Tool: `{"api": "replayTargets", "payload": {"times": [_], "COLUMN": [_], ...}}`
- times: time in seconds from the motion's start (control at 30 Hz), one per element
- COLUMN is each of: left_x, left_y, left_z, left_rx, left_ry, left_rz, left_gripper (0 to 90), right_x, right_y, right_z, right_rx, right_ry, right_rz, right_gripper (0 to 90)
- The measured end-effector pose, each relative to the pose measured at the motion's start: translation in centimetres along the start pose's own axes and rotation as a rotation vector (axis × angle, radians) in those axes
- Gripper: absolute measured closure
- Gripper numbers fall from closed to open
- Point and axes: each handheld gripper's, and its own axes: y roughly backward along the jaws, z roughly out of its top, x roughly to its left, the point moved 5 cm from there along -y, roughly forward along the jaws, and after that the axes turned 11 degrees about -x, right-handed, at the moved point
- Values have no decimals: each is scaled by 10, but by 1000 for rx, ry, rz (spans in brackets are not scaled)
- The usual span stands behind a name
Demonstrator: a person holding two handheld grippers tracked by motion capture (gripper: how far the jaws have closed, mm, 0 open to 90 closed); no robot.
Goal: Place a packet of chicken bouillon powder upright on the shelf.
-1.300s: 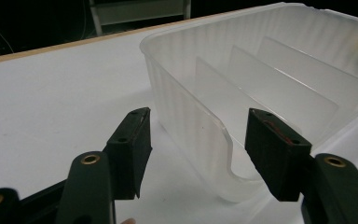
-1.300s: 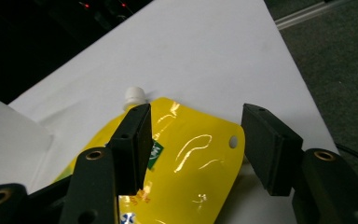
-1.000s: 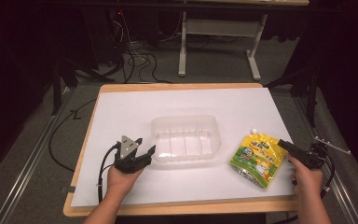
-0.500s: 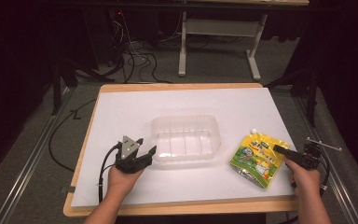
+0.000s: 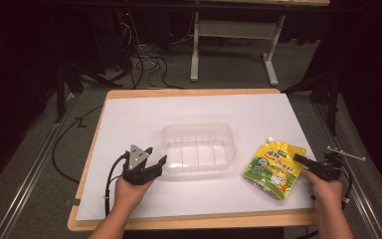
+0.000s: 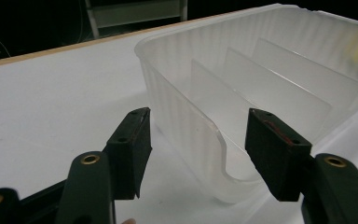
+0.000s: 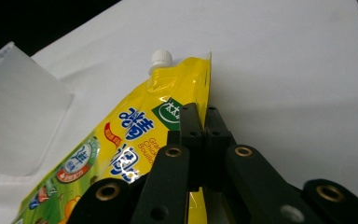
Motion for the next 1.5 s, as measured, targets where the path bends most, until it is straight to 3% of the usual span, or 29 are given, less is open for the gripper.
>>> {"api": "replayTargets", "payload": {"times": [0.33,0.43,0.47,0.63,0.73,0.97,1.1,1.23,1.33,1.5], "left_x": [0,0,0,2,2,2,2,3,4,3], "left_y": [1,2,2,3,3,4,8,12,14,11], "left_z": [2,2,2,4,4,5,4,2,1,3], "left_rx": [-12,-18,-18,-25,-26,-41,-46,-47,-46,-51], "left_ry": [0,1,1,1,0,-1,-6,-8,-7,-1], "left_rz": [-2,-4,-4,-2,-3,-2,2,2,0,-13], "left_gripper": [412,411,411,411,411,411,410,410,410,407], "right_x": [33,52,52,82,95,118,129,133,119,109], "right_y": [21,28,28,37,42,48,47,39,30,35], "right_z": [19,26,26,36,41,54,65,73,70,58], "right_rx": [-113,-150,-150,-207,-237,-301,-364,-430,-420,-407], "right_ry": [71,107,107,193,214,294,350,420,364,373], "right_rz": [71,107,107,143,166,169,158,119,122,115], "right_gripper": [900,900,900,900,900,900,900,900,900,900]}}
